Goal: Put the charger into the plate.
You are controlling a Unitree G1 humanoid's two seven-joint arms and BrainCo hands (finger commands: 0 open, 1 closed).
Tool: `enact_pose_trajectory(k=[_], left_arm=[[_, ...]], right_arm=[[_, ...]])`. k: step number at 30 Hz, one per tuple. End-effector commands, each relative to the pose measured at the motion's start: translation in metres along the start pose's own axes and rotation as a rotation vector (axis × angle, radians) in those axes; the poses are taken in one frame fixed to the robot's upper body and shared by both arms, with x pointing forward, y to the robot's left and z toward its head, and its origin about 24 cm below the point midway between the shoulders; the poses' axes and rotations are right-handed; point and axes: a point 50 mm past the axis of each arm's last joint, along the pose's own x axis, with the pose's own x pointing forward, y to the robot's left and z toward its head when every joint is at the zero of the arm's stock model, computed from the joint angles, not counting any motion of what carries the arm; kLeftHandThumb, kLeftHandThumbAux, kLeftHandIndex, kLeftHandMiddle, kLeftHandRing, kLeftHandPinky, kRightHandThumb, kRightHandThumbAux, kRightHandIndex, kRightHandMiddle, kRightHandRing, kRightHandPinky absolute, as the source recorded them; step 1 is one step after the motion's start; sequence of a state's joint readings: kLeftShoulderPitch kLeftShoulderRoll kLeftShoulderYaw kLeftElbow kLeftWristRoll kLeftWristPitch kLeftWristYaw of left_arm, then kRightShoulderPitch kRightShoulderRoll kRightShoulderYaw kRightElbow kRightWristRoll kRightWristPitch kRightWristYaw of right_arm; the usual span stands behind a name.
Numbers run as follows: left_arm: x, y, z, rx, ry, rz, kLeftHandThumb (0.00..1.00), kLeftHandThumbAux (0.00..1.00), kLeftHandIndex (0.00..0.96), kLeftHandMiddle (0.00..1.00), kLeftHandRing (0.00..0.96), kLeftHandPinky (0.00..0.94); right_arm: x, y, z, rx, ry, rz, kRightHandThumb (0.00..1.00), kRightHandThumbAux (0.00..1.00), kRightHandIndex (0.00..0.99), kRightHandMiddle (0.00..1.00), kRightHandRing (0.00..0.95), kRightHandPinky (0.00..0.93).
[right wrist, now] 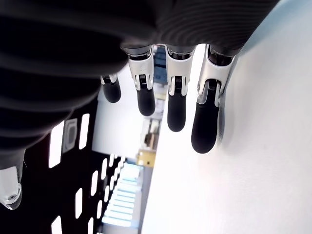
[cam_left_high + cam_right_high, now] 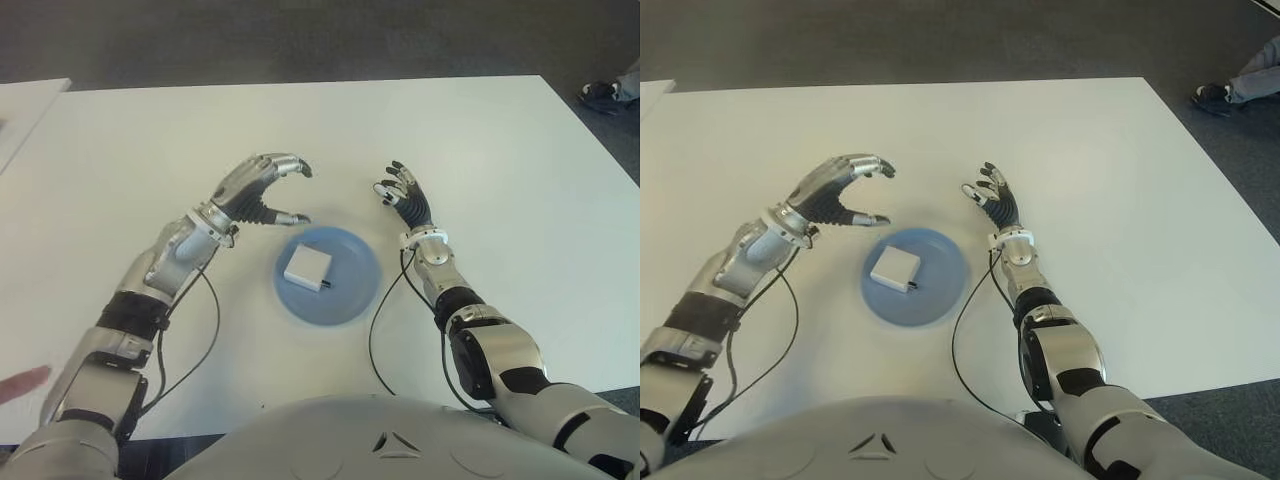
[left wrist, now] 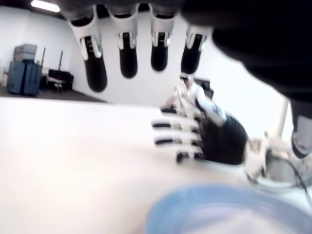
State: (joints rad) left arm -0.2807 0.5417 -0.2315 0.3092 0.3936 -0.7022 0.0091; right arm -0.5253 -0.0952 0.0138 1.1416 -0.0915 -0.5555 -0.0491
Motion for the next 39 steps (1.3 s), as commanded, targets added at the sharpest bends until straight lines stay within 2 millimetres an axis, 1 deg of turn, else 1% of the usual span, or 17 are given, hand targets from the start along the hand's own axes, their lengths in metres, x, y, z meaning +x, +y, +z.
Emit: enact_pose_trajectory(k=[1, 2, 4, 6, 7, 8, 9, 13, 18, 23, 26, 29, 32, 39], left_arm=[[0.004, -0.007, -0.009, -0.404, 0.052, 0.182, 0.494, 0.589, 0.324, 0.373, 0.361, 0.361], [0.005, -0.009, -0.012, -0.492, 0.059, 0.23, 0.489, 0.597, 0.323, 0.372, 0.36, 0.356], [0.007, -0.01, -0.017, -0.569, 0.07, 0.273, 0.452, 0.612, 0.296, 0.342, 0.331, 0.319], [0.008, -0.011, -0.022, -0.601, 0.089, 0.292, 0.393, 0.614, 0.224, 0.251, 0.245, 0.24], [0.008, -0.011, -0.024, -0.612, 0.098, 0.296, 0.352, 0.604, 0.158, 0.167, 0.164, 0.159], [0.008, -0.013, -0.028, -0.631, 0.118, 0.293, 0.337, 0.601, 0.134, 0.138, 0.135, 0.129], [0.009, -0.014, -0.03, -0.647, 0.131, 0.29, 0.305, 0.581, 0.086, 0.088, 0.086, 0.082], [0.006, -0.021, -0.037, -0.716, 0.162, 0.266, 0.229, 0.539, 0.017, 0.018, 0.018, 0.017], [-0.014, -0.03, -0.054, -0.782, 0.24, 0.226, 0.139, 0.52, 0.002, 0.002, 0.002, 0.002], [-0.016, -0.033, -0.062, -0.809, 0.293, 0.237, 0.102, 0.515, 0.0, 0.0, 0.0, 0.0], [-0.018, -0.038, -0.072, -0.843, 0.37, 0.273, 0.088, 0.512, 0.0, 0.0, 0.0, 0.0], [-0.021, -0.047, -0.08, -0.895, 0.45, 0.316, 0.077, 0.509, 0.0, 0.0, 0.0, 0.0], [-0.024, -0.053, -0.083, -0.926, 0.498, 0.344, 0.07, 0.513, 0.0, 0.0, 0.0, 0.0], [-0.027, -0.061, -0.085, -0.931, 0.555, 0.396, 0.068, 0.538, 0.0, 0.0, 0.0, 0.001]], right_arm=[[-0.032, 0.012, -0.053, -0.002, 0.279, 0.07, 0.066, 0.505, 0.0, 0.134, 0.189, 0.169], [-0.032, 0.012, -0.053, -0.002, 0.281, 0.072, 0.065, 0.505, 0.0, 0.133, 0.187, 0.169], [-0.032, 0.011, -0.053, -0.002, 0.282, 0.072, 0.062, 0.508, 0.0, 0.131, 0.183, 0.171], [-0.032, 0.011, -0.053, -0.001, 0.283, 0.072, 0.061, 0.513, 0.0, 0.131, 0.179, 0.173], [-0.032, 0.011, -0.053, -0.001, 0.283, 0.071, 0.061, 0.516, 0.0, 0.131, 0.178, 0.174], [-0.032, 0.011, -0.053, -0.001, 0.282, 0.071, 0.06, 0.517, 0.0, 0.13, 0.177, 0.174], [-0.032, 0.011, -0.053, -0.001, 0.282, 0.071, 0.061, 0.521, 0.0, 0.129, 0.174, 0.171], [-0.032, 0.011, -0.053, -0.001, 0.284, 0.073, 0.06, 0.526, 0.0, 0.124, 0.166, 0.16], [-0.033, 0.01, -0.054, -0.003, 0.286, 0.07, 0.059, 0.529, 0.0, 0.126, 0.172, 0.159], [-0.033, 0.01, -0.054, -0.003, 0.284, 0.068, 0.061, 0.526, 0.0, 0.129, 0.178, 0.161], [-0.033, 0.009, -0.054, -0.001, 0.283, 0.064, 0.064, 0.521, 0.0, 0.128, 0.18, 0.161], [-0.033, 0.009, -0.054, 0.002, 0.282, 0.059, 0.067, 0.52, 0.0, 0.134, 0.187, 0.162], [-0.032, 0.009, -0.054, 0.004, 0.282, 0.055, 0.073, 0.524, 0.0, 0.143, 0.199, 0.166], [-0.032, 0.009, -0.054, 0.009, 0.283, 0.05, 0.08, 0.536, 0.0, 0.154, 0.21, 0.162]])
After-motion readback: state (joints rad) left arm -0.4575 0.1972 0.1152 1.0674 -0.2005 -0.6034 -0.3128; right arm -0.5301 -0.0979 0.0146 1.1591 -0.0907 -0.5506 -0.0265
